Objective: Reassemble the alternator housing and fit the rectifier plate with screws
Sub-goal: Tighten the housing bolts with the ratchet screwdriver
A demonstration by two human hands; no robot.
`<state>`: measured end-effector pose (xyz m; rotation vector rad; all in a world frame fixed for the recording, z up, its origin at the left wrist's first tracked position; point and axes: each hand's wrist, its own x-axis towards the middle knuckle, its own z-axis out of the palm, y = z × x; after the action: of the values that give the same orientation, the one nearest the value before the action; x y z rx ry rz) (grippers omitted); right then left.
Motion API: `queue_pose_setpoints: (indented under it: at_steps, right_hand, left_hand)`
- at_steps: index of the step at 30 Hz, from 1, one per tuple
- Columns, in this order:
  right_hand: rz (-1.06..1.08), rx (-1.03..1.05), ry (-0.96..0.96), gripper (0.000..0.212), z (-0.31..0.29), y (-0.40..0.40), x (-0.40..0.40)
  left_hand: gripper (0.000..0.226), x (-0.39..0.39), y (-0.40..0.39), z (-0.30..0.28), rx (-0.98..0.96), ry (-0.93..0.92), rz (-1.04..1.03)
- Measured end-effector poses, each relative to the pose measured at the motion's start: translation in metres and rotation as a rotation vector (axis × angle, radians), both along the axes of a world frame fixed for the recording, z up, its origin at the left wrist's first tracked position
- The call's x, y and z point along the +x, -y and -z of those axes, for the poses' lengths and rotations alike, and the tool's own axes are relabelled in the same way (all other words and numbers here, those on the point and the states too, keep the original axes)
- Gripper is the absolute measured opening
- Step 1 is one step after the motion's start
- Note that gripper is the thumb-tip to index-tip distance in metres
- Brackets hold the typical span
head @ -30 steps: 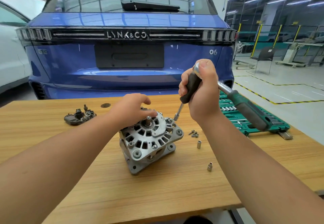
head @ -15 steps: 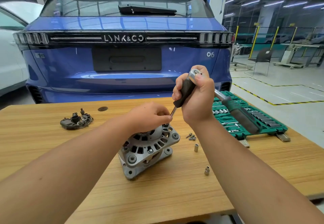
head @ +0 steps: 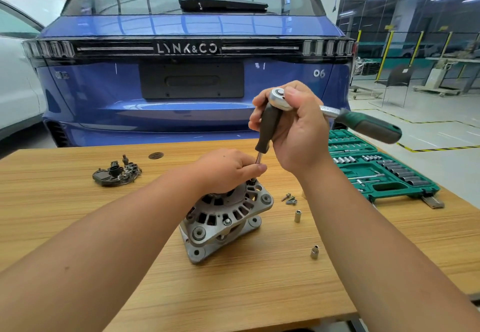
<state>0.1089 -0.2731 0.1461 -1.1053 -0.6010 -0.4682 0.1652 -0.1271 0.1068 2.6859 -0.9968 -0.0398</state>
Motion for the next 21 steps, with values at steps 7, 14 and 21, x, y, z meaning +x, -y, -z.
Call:
queue_pose_setpoints:
  at_steps: [7,14,21]
  right_hand:
    - [-0.022,0.142,0.007,0.022,0.007,-0.004,0.002]
    - [0.069,0.265,0.027,0.025,0.007,-0.014,0.003]
    - [0.128,0.28,-0.061,0.032,-0.001,-0.019,0.0]
  left_hand:
    - [0.049,0.002,0.002,0.004,-0.011,0.049,0.016]
    - [0.05,0.003,0.002,0.006,-0.009,0.06,0.018]
    - [0.053,0.001,0.002,0.004,-0.003,0.059,0.015]
